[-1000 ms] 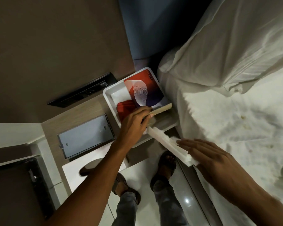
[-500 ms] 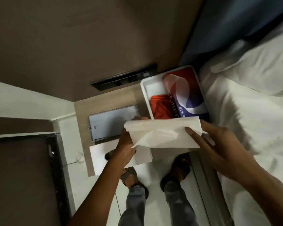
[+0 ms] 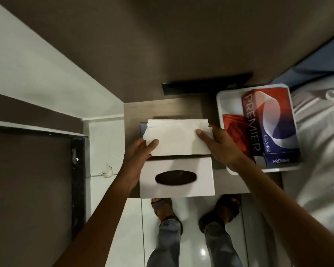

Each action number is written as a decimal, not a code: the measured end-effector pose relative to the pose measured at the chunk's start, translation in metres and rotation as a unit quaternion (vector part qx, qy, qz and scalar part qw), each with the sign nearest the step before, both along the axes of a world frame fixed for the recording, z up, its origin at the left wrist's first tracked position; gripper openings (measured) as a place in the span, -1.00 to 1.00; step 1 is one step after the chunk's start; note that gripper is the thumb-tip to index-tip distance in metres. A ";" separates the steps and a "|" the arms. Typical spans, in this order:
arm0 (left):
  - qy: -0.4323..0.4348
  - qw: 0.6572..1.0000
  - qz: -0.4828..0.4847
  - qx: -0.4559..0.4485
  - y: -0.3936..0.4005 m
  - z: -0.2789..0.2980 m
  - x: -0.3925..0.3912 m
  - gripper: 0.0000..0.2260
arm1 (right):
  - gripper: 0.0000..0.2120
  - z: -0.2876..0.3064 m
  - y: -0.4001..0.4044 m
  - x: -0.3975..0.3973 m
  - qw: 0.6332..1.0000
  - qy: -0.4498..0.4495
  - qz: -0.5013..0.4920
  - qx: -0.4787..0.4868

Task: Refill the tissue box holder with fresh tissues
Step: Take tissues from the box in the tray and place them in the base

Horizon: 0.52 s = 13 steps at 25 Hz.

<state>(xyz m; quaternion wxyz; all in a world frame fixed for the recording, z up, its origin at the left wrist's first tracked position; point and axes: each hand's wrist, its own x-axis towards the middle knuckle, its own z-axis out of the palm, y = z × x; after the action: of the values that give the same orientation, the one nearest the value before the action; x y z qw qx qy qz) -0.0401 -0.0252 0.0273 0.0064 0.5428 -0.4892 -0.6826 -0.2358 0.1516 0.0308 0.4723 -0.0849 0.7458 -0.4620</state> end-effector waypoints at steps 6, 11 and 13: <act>-0.096 0.981 -0.056 -0.156 -0.019 -0.052 -0.009 -0.70 | -0.57 -0.052 -0.026 -0.008 0.962 0.188 0.068 0.187; -0.115 0.957 -0.096 -0.247 -0.020 -0.067 -0.010 -0.67 | -0.65 -0.066 -0.030 -0.006 0.944 0.244 0.065 0.212; -0.099 0.952 -0.098 -0.273 -0.020 -0.070 -0.011 -0.65 | -0.67 -0.066 -0.031 -0.003 0.940 0.261 0.060 0.213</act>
<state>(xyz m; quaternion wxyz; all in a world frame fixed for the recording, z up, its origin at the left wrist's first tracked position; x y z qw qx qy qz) -0.0509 -0.0451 -0.0423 0.0387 0.5346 -0.7060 -0.4628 -0.2388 0.1206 -0.0351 0.2950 -0.1441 0.9174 -0.2249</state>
